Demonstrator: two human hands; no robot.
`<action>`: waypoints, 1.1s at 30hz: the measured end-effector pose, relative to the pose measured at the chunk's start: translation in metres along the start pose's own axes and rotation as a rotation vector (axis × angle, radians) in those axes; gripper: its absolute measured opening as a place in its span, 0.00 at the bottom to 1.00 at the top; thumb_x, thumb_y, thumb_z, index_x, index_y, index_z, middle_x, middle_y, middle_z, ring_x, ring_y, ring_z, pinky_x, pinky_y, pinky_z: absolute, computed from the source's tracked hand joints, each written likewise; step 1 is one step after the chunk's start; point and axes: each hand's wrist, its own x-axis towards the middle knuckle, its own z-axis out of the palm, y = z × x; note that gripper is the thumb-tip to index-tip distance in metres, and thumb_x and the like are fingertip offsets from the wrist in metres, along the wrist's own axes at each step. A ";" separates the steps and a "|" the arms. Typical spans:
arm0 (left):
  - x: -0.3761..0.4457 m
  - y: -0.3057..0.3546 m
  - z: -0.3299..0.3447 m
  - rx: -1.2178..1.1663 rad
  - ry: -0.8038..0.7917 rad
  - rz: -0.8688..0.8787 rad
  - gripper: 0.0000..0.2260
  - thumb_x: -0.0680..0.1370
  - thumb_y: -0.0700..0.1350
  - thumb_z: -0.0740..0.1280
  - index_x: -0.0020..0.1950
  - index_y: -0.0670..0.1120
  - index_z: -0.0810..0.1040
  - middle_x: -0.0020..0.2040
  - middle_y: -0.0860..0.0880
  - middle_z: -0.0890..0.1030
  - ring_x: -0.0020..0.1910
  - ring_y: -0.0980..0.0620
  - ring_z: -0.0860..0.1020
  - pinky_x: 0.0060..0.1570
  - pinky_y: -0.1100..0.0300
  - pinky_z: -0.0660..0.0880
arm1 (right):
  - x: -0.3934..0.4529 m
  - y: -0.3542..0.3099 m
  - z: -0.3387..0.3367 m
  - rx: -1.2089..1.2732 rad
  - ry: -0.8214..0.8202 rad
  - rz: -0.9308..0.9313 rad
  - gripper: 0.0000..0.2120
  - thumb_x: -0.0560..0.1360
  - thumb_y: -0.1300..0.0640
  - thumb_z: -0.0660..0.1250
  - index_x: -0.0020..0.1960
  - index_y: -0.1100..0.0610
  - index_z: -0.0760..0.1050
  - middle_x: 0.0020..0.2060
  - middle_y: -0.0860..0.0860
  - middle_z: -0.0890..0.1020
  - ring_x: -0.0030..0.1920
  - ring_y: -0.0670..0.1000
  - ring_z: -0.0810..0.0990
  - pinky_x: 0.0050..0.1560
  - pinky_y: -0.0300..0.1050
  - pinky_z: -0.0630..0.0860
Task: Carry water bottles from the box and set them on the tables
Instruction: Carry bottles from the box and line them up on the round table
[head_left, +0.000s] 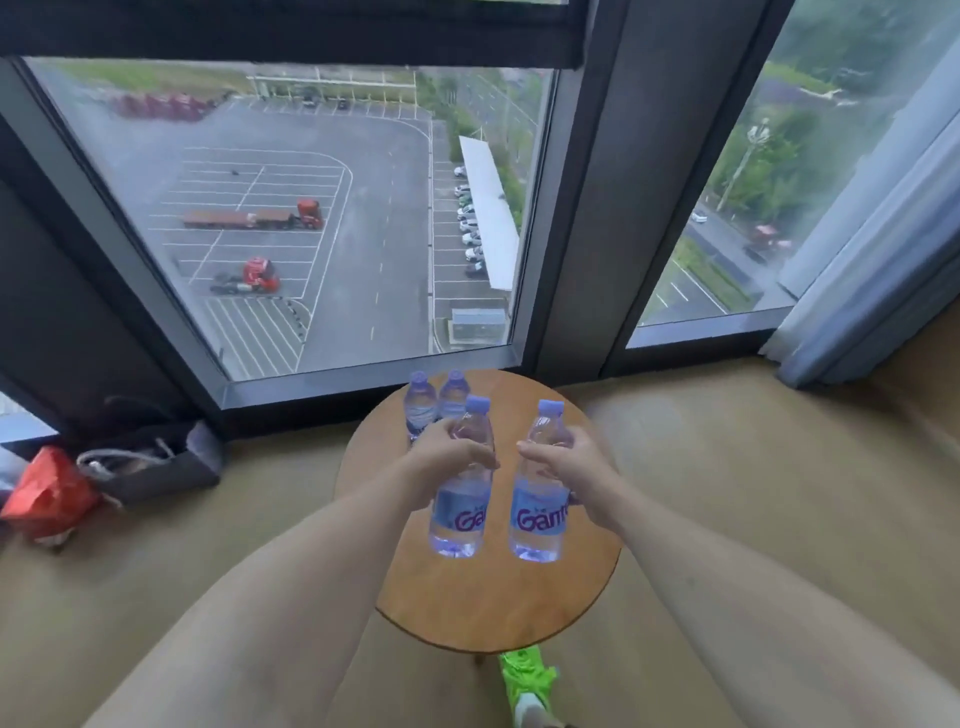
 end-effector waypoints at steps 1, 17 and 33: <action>0.014 -0.002 0.002 0.008 0.037 -0.015 0.21 0.63 0.38 0.79 0.53 0.43 0.80 0.51 0.44 0.85 0.48 0.46 0.84 0.53 0.52 0.80 | 0.018 -0.001 -0.001 -0.055 -0.018 -0.012 0.21 0.70 0.50 0.80 0.58 0.53 0.75 0.53 0.50 0.84 0.54 0.53 0.84 0.48 0.48 0.79; 0.128 -0.025 0.016 0.114 0.250 -0.297 0.27 0.68 0.36 0.79 0.62 0.53 0.78 0.58 0.51 0.83 0.60 0.47 0.80 0.67 0.49 0.75 | 0.201 0.000 0.003 -0.411 -0.082 -0.001 0.23 0.63 0.48 0.83 0.51 0.54 0.76 0.47 0.48 0.82 0.49 0.52 0.82 0.51 0.48 0.80; 0.193 -0.041 0.001 0.167 0.197 -0.263 0.29 0.68 0.36 0.79 0.61 0.61 0.75 0.57 0.53 0.77 0.58 0.49 0.76 0.53 0.60 0.73 | 0.279 -0.005 0.051 -0.366 0.094 0.015 0.26 0.65 0.51 0.83 0.57 0.59 0.78 0.52 0.54 0.84 0.54 0.54 0.83 0.60 0.55 0.80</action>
